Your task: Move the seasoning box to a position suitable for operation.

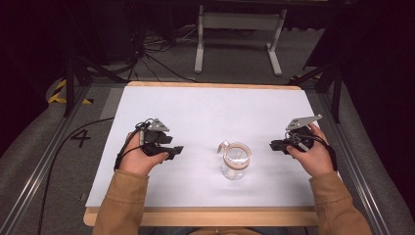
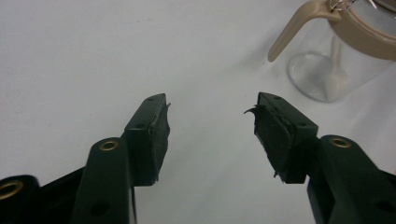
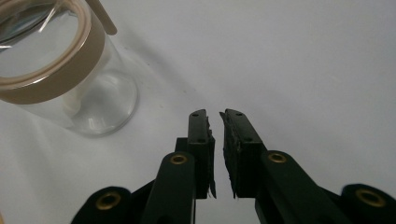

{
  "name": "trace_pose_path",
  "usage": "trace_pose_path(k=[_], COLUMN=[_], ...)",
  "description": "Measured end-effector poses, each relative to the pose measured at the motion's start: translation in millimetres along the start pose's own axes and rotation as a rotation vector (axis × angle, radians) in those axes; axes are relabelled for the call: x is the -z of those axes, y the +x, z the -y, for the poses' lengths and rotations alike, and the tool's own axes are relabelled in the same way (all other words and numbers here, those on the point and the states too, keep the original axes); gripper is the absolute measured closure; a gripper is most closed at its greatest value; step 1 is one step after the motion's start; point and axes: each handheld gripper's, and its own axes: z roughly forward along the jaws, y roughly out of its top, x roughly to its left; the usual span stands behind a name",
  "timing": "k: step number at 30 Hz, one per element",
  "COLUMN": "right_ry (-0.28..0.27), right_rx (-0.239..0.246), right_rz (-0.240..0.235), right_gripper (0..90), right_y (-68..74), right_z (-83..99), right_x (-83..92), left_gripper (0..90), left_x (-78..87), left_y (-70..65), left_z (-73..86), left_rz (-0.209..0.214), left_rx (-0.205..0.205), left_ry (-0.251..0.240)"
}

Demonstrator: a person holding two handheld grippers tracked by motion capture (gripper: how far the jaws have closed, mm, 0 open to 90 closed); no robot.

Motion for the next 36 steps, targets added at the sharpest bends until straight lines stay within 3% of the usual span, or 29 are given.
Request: trace_pose_path(k=[5,9,13,17,20,23,29,36], right_ry=[-0.028,-0.038,-0.058,-0.070,-0.098,-0.091,-0.096,-0.048], right_rx=[0.016,0.022,0.025,0.049,0.073,0.092,0.104,0.121], right_rz=[-0.015,-0.018,-0.078,-0.093,-0.147,-0.164,-0.167,-0.191], right_gripper=[89.0,90.0,90.0,90.0,90.0,90.0,90.0,90.0], right_y=[2.8,2.6,6.1,10.6,15.9,19.4,24.9,34.0], right_z=[0.0,2.1,3.0,1.9,0.5,-0.3,0.4,1.7], right_x=[1.9,2.3,1.0,-2.3,-7.2,-10.8,-17.0,-33.4], left_gripper=[52.6,51.5,46.9,43.9,43.3,46.5,47.3,46.0], left_x=[1.4,2.2,3.6,5.6,6.8,6.2,6.2,3.9], left_y=[-1.8,-2.9,-6.4,-9.3,-10.9,-9.6,-9.5,-11.5], left_z=[-2.5,-3.9,-5.4,-7.0,-6.9,-5.5,-7.1,-8.3], left_rz=[0.030,0.014,0.024,0.035,0.079,0.107,0.102,0.093], left_rx=[0.007,-0.004,-0.013,-0.023,-0.012,0.014,0.009,0.002], left_ry=[-0.038,-0.047,-0.050,-0.069,-0.127,-0.133,-0.150,-0.141])
